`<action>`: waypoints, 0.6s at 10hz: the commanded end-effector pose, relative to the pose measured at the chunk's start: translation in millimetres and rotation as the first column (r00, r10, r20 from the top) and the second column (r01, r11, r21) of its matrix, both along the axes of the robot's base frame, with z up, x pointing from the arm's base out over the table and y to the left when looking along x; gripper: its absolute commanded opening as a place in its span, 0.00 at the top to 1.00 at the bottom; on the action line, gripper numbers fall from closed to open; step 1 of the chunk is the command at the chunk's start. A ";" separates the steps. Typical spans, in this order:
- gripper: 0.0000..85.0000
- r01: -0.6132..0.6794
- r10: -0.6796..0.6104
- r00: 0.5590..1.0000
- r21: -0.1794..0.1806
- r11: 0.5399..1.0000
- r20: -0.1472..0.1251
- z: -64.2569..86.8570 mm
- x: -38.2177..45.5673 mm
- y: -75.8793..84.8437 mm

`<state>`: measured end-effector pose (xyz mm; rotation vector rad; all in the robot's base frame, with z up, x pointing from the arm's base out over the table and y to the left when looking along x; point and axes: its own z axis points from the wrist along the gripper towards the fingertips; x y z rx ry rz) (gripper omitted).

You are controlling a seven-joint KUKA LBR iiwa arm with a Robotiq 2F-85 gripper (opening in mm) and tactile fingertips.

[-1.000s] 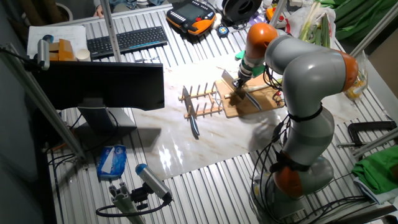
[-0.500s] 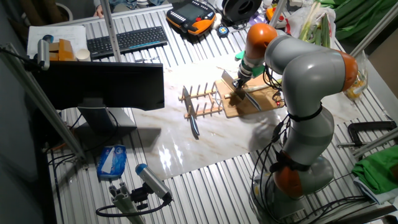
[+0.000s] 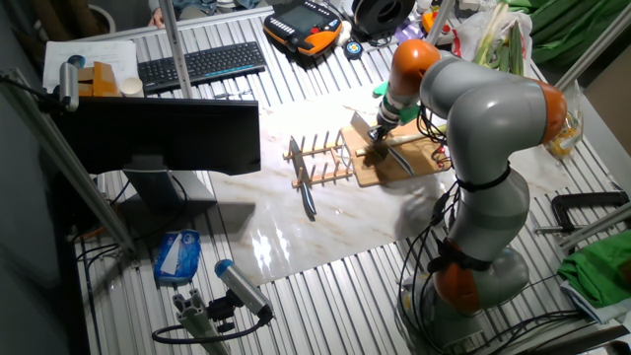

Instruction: Chop the scallions

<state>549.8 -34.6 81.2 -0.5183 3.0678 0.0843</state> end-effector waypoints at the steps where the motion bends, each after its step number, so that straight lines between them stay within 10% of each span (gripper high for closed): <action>1: 0.99 0.000 0.000 1.000 0.000 1.000 -0.001 -0.2 -0.5 -0.2; 6: 0.99 -0.004 0.004 1.000 0.006 1.000 0.002 -0.8 -5.7 -3.9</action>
